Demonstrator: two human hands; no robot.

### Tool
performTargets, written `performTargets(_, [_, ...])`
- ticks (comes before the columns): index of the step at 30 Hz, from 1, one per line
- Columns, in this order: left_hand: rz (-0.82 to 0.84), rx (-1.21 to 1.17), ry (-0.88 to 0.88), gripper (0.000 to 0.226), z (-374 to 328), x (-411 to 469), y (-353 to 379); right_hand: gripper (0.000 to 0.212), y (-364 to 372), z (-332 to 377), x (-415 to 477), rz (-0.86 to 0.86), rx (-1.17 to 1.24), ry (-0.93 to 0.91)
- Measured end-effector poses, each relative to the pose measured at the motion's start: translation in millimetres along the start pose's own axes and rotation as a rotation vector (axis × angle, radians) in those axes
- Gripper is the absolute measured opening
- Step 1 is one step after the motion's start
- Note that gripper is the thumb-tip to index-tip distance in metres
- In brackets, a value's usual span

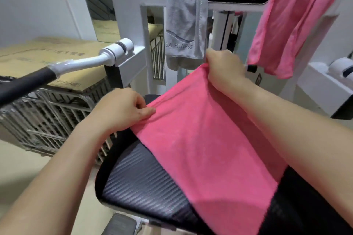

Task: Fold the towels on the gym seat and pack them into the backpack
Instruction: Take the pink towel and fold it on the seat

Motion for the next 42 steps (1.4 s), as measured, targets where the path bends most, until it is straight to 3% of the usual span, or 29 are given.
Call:
performTargets(2, [0.083,-0.04,-0.06,0.034,20.6,-17.2,1.4,0.029,17.0,35.9,4.1,0.021,0.154,-0.102])
performTargets(4, [0.135,-0.076,-0.11,0.029,35.3,-33.5,4.9,0.047,40.6,68.7,-2.9,0.167,0.33,-0.21])
performTargets(6, [0.104,-0.098,-0.147,0.031,43.7,-45.0,6.4,0.065,58.2,88.3,-15.4,0.33,0.34,-0.275])
performTargets(7, [0.088,-0.106,-0.157,0.032,46.5,-48.3,7.8,0.064,61.9,89.3,-20.7,0.365,0.316,-0.271])
performTargets(11, [0.104,-0.172,-0.172,0.033,48.2,-54.1,19.4,0.047,56.6,45.7,-42.0,0.336,0.279,-0.066])
performTargets(17, [-0.092,-0.256,-0.129,0.017,42.3,-64.6,15.8,0.04,36.2,-59.1,-71.8,0.329,-0.06,0.378])
performTargets(21, [-0.106,-0.331,-0.151,0.009,59.9,-77.6,15.9,0.031,29.8,-87.9,-79.0,0.182,0.082,0.388])
performTargets(23, [-0.054,-0.272,-0.169,0.008,61.0,-80.8,22.7,0.028,28.3,-91.6,-79.7,0.106,0.164,0.414])
performTargets(25, [-0.089,-0.11,-0.174,0.009,54.3,-83.1,24.8,0.04,24.3,-88.2,-84.2,0.087,0.126,0.455])
performTargets(28, [-0.353,-0.018,-0.031,0.011,23.1,-95.1,4.6,0.037,2.9,-57.9,-100.1,-0.028,0.098,0.287])
performTargets(30, [-0.275,-0.262,0.156,0.018,-7.6,-108.3,-0.6,0.025,-17.1,-19.2,-123.3,-0.001,0.296,0.046])
performTargets(32, [-0.074,-0.474,0.317,0.015,-37.2,-124.3,9.3,0.023,-34.0,19.5,-160.4,0.212,0.495,-0.122])
performTargets(33, [-0.033,-0.468,0.371,0.011,-47.1,-131.1,16.8,0.028,-39.9,34.2,-182.5,0.346,0.547,-0.17])
performTargets(35, [-0.089,-0.404,0.398,0.013,-53.5,-137.2,27.9,0.042,-44.1,48.7,-222.0,0.51,0.5,-0.243])
performTargets(37, [-0.163,-0.389,0.359,0.022,-49.0,-137.4,32.3,0.044,-43.2,49.9,-247.4,0.424,0.337,-0.356])
performTargets(41, [-0.272,-0.281,0.369,0.033,-49.4,-136.9,34.0,0.017,-39.3,39.4,-267.7,0.098,0.214,-0.467])
performTargets(42, [-0.281,-0.275,0.367,0.032,-51.4,-137.6,33.7,0.019,-39.3,35.8,-270.9,0.046,0.214,-0.472])
Point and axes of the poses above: each hand's wrist, its own x-axis towards the middle knuckle, its own y-axis out of the palm, z = x × y, the point moved 5 cm from there along x, towards the middle knuckle, and after that the axes turned 8 degrees about x, right-handed, at the moved point
